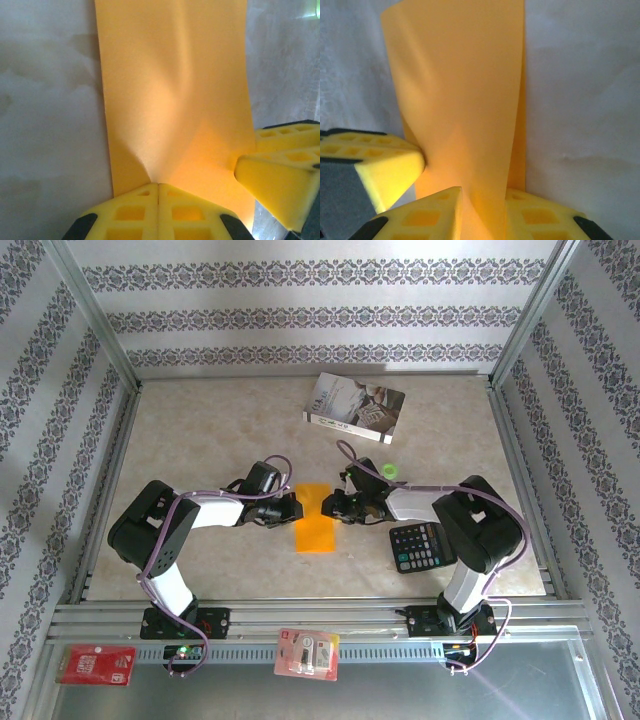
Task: Fold a paper plane with a square sheet of paper (pick it up from the middle)
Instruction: Fold the triangle a second time at the center of the table.
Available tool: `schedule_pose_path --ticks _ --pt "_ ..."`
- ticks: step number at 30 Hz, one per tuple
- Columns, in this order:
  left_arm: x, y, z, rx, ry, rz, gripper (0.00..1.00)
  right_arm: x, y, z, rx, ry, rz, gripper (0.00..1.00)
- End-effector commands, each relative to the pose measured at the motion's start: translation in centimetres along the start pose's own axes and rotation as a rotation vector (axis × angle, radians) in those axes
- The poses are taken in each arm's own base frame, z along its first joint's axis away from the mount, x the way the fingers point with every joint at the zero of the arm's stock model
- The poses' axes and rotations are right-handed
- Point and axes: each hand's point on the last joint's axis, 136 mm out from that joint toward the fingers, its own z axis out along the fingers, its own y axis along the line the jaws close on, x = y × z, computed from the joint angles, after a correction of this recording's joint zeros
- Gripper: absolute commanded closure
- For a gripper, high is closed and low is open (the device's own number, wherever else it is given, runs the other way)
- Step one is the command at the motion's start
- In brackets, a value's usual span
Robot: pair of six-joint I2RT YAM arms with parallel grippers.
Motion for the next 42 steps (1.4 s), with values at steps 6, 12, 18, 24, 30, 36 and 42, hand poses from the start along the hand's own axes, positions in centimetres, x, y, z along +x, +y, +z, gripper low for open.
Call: schedule_pose_path --ticks 6,12,18,24,30,36,42 --pt "0.8 1.5 0.5 -0.057 0.043 -0.01 0.95 -2.4 0.7 0.4 -0.059 -0.034 0.061 0.84" --pt "-0.8 -0.9 -0.4 -0.002 -0.005 0.042 0.78 -2.2 0.3 0.0 -0.06 -0.028 0.123 0.96" --pt "-1.4 -4.6 -3.8 0.065 -0.159 0.237 0.52 -1.8 0.6 -0.9 -0.078 -0.03 0.225 0.99" --pt "3.3 -7.7 -6.0 -0.017 -0.32 0.662 0.39 -1.2 0.9 -1.0 -0.083 -0.011 0.269 0.99" --pt "7.1 -8.6 -5.4 -0.151 -0.36 1.001 0.28 -0.8 0.7 -0.4 -0.073 0.007 0.278 1.0" --pt "7.9 -8.8 -2.8 -0.29 -0.315 1.154 0.27 -0.8 0.6 -0.2 -0.076 0.009 0.281 1.0" --pt "7.1 -8.8 -1.8 -0.341 -0.331 1.155 0.51 -0.6 0.2 0.0 -0.071 0.017 0.285 1.0"
